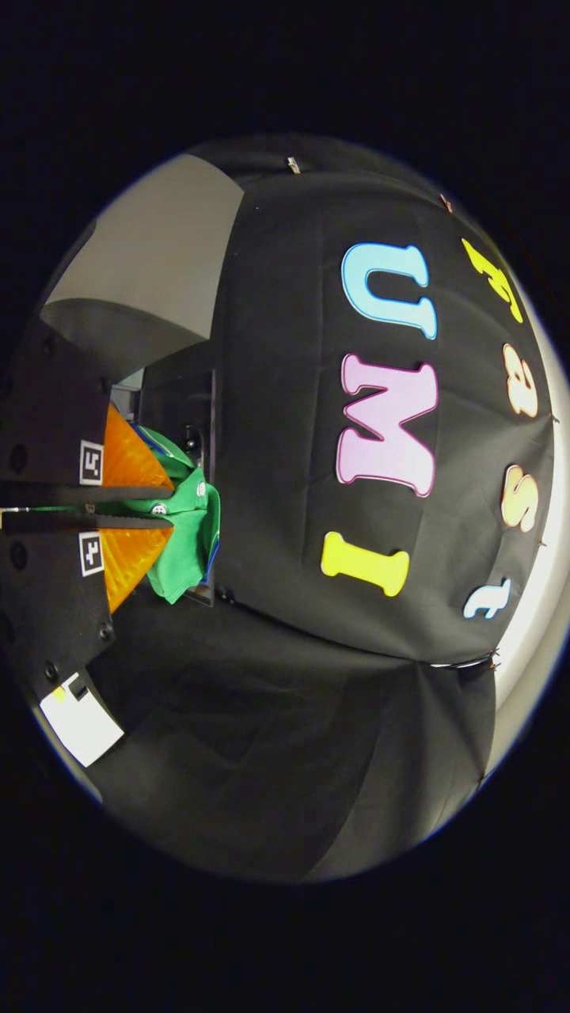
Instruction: Put the clothes into the washing machine and then close the washing machine lid.
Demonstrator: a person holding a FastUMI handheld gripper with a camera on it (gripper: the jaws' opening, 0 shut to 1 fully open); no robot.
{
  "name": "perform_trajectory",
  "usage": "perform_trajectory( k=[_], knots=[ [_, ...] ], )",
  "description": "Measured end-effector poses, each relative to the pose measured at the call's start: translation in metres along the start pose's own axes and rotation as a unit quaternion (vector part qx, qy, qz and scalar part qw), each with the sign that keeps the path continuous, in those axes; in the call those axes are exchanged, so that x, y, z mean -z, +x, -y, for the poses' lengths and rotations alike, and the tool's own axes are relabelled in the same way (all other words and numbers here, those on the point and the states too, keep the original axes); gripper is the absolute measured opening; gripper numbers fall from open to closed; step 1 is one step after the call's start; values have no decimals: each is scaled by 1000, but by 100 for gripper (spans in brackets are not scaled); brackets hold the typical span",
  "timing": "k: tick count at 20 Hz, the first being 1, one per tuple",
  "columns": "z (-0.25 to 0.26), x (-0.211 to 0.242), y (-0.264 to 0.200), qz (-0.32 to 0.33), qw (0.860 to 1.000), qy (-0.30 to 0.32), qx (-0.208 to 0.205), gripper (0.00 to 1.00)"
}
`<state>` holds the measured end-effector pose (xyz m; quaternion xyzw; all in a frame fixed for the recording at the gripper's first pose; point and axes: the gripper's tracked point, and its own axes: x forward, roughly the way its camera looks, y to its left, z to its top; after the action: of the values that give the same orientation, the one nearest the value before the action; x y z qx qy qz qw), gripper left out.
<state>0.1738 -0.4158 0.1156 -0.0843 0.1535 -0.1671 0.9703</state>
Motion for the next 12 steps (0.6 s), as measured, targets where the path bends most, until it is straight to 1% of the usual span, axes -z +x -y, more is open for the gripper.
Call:
perform_trajectory(
  k=[4, 8, 12],
  knots=[
    [6, 42, 37, -23, 1000, 8, -12, 7],
    [7, 91, 72, -50, 998, -9, -28, 7],
    [-1, 146, 100, -89, 995, -12, -41, 7]
  ],
)
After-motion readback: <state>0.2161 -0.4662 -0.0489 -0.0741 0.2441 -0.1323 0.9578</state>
